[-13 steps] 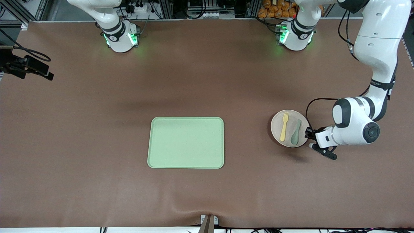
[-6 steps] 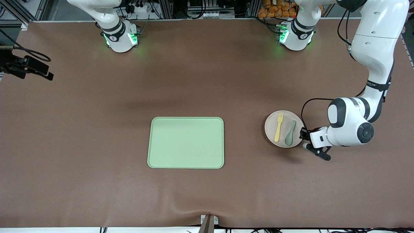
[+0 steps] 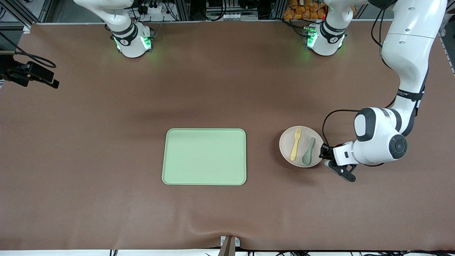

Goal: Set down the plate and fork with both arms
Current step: 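Slide the plate with the left gripper onto the green tray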

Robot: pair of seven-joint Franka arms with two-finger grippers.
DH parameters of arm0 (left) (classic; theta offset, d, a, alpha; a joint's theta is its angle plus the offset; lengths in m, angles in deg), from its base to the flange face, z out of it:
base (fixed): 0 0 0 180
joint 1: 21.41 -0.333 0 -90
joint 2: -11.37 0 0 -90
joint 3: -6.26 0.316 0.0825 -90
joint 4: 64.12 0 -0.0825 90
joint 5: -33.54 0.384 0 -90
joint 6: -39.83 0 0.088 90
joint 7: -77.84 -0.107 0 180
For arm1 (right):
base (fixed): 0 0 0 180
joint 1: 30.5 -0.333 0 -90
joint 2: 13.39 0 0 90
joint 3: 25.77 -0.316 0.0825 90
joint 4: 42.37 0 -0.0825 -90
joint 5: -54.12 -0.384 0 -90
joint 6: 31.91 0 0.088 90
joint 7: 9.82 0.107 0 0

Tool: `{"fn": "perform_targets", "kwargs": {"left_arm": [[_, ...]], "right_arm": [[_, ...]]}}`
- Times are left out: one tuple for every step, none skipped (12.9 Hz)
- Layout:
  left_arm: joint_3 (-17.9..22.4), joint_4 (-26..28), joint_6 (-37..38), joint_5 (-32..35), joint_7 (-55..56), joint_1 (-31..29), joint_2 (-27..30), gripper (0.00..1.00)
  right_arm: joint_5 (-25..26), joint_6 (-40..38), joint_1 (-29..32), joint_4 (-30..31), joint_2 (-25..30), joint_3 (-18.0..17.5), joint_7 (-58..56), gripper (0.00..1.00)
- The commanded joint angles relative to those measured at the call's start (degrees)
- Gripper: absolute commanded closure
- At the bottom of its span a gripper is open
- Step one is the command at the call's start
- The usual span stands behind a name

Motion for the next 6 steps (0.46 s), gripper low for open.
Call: {"fn": "perform_targets", "kwargs": {"left_arm": [[-0.91,-3.80,3.53,-2.75,3.10,1.07,-0.21,1.00],[-0.91,-4.68,4.06,-2.66,5.20,2.38,-0.38,1.00],[-0.91,-5.74,4.15,-2.57,7.57,3.70,-0.39,1.00],[-0.91,-6.79,4.15,-2.75,9.77,5.19,-0.47,1.00],[-0.91,-7.58,4.15,-2.75,12.32,6.51,-1.00,1.00],[-0.91,-8.38,4.15,-2.66,15.74,8.18,-1.61,1.00]], "right_arm": [[-1.21,-0.20,1.63,0.54,0.55,-0.89,-0.58,0.00],[-1.21,-0.20,1.63,0.54,0.55,-0.89,-0.49,0.00],[-1.21,-0.29,1.63,0.54,0.55,-0.89,-0.58,0.00],[-1.21,-0.20,1.63,0.54,0.55,-0.89,-0.58,0.00],[-1.21,-0.20,1.63,0.54,0.55,-0.89,-0.58,0.00],[-1.21,-0.29,1.63,0.54,0.55,-0.80,-0.58,0.00]]}}
